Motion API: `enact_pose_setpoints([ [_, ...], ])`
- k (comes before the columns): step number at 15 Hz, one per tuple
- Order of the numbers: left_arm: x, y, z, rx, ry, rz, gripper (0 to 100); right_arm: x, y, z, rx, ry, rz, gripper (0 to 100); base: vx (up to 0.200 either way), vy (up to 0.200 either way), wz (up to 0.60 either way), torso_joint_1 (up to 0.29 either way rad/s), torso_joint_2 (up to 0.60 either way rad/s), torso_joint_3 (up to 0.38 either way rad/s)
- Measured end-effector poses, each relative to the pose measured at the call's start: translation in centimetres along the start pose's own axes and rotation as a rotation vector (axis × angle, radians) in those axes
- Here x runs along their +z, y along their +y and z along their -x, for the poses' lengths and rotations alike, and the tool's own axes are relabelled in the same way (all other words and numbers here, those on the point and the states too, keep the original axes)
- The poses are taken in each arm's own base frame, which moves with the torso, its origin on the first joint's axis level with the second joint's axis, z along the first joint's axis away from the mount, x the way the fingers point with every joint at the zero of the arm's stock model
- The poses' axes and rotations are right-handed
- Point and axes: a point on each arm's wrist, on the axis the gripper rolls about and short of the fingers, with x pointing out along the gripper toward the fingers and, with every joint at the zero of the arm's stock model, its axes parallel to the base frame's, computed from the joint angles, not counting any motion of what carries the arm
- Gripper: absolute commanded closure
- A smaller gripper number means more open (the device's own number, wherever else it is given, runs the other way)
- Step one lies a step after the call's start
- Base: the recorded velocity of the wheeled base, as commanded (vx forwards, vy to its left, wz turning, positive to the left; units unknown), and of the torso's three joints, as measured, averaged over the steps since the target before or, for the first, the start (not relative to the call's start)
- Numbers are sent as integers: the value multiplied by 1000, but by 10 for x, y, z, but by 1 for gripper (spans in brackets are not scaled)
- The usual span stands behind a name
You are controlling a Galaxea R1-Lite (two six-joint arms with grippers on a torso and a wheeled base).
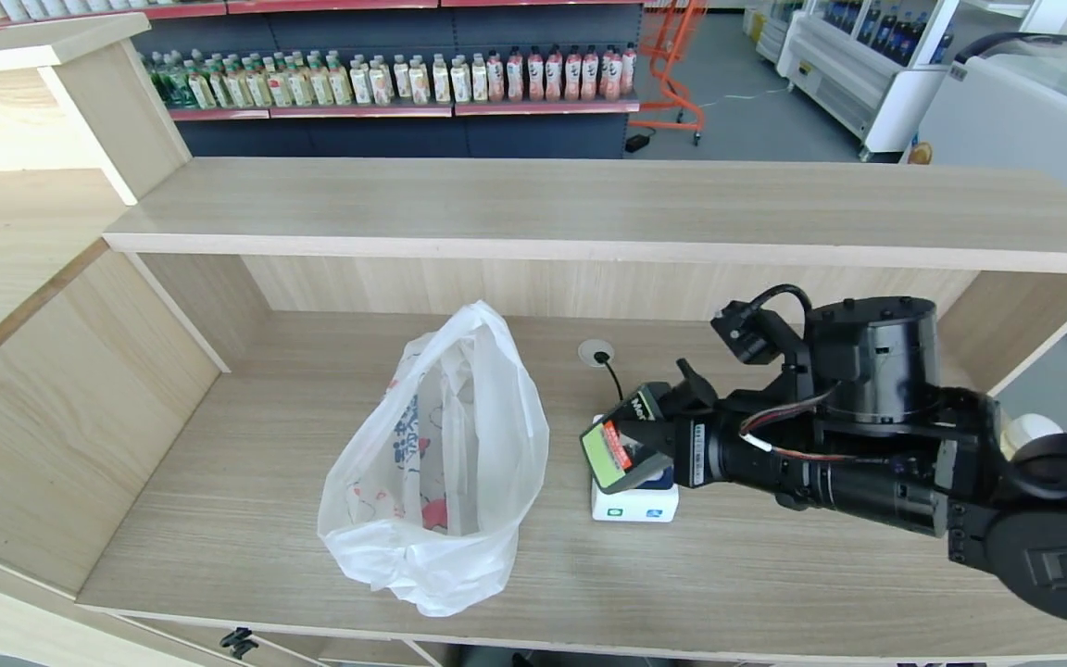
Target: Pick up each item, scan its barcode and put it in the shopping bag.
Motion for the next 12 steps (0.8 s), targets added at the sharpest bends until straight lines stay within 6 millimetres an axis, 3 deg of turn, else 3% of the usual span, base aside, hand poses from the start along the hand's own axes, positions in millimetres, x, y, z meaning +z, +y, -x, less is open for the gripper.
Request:
enact_pose_setpoints([
  [3,0,0,0,0,0,0,0,-12,-5,-38,26,27,66,100,0,0,0,0,0,0],
  [7,0,0,0,0,0,-1,0,-7,-4,-83,87,10,124,100,0,0,0,0,0,0],
  [12,0,0,0,0,0,0,0,-20,-7,-121,223,44,315,100,0,0,0,0,0,0],
])
